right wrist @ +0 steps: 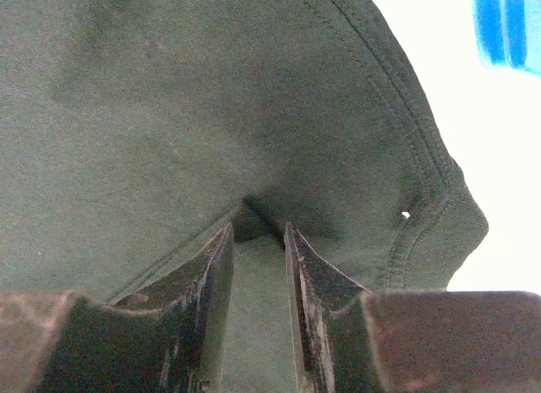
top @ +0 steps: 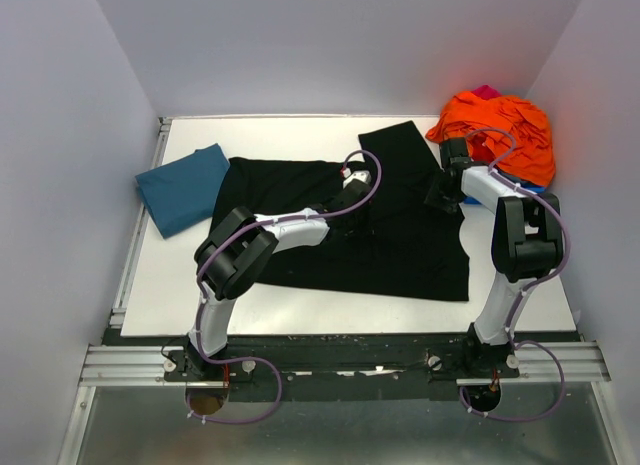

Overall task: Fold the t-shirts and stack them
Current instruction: Fold the flattened tshirt in 1/3 of the way

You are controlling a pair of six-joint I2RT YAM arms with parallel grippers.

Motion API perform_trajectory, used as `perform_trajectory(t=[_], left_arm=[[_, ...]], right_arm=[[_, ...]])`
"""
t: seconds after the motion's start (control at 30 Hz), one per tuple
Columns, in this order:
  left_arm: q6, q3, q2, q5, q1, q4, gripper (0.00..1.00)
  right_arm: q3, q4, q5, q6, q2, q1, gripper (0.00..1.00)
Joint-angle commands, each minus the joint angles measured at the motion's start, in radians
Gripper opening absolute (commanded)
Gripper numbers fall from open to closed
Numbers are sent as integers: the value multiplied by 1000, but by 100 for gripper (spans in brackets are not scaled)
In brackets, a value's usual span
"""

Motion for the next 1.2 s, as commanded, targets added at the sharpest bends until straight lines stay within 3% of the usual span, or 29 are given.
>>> perform_trajectory(t=[0.0, 0.47, 0.57, 0.77, 0.97, 1.1, 1.17], left_arm=[[20, -11, -50, -1, -8, 4, 0], [55, 1, -53, 16, -8, -2, 0], [65, 11, -53, 17, -8, -13, 0], [72, 18, -44, 27, -8, -17, 0], [80, 27, -41, 22, -8, -21, 0], [82, 37, -35, 21, -10, -24, 0], [83, 41, -33, 17, -8, -27, 0]], right_arm=[[23, -42, 10, 11, 25, 3, 39], [136, -137, -54, -31, 105, 3, 44], [152, -149, -73, -26, 116, 3, 30], [135, -140, -30, -9, 102, 3, 15], [129, -142, 16, -21, 85, 3, 14], [121, -137, 4, -32, 70, 3, 25], [113, -132, -7, -34, 61, 3, 26]])
